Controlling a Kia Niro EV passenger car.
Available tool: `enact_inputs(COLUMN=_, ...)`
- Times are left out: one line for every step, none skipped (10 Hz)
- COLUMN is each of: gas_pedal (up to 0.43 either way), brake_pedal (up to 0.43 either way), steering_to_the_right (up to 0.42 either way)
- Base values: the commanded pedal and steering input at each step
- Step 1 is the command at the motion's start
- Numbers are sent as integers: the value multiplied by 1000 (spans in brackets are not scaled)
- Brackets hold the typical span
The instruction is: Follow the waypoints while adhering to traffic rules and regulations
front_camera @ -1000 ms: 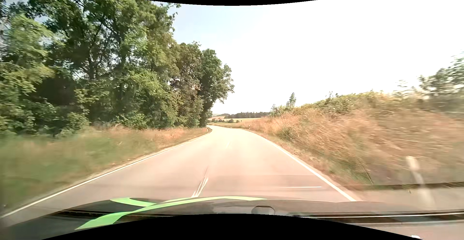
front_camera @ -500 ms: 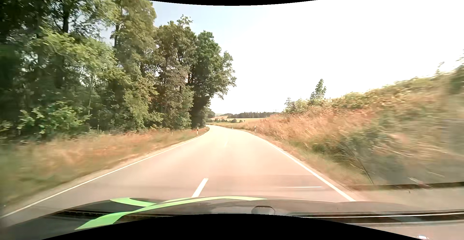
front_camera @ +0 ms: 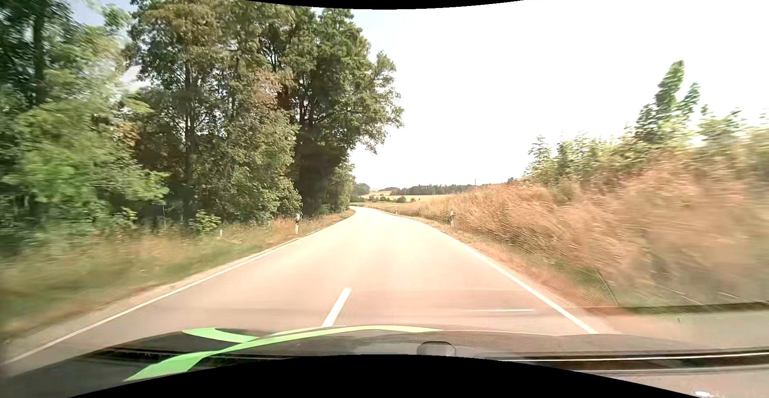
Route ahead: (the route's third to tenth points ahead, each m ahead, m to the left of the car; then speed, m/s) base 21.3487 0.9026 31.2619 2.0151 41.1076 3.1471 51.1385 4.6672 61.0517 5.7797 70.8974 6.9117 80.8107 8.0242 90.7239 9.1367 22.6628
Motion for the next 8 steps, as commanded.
enact_inputs(gas_pedal=319, brake_pedal=0, steering_to_the_right=-25)
enact_inputs(gas_pedal=319, brake_pedal=0, steering_to_the_right=-24)
enact_inputs(gas_pedal=331, brake_pedal=0, steering_to_the_right=-24)
enact_inputs(gas_pedal=331, brake_pedal=0, steering_to_the_right=-23)
enact_inputs(gas_pedal=339, brake_pedal=0, steering_to_the_right=-21)
enact_inputs(gas_pedal=350, brake_pedal=0, steering_to_the_right=-19)
enact_inputs(gas_pedal=358, brake_pedal=0, steering_to_the_right=-15)
enact_inputs(gas_pedal=358, brake_pedal=0, steering_to_the_right=-13)
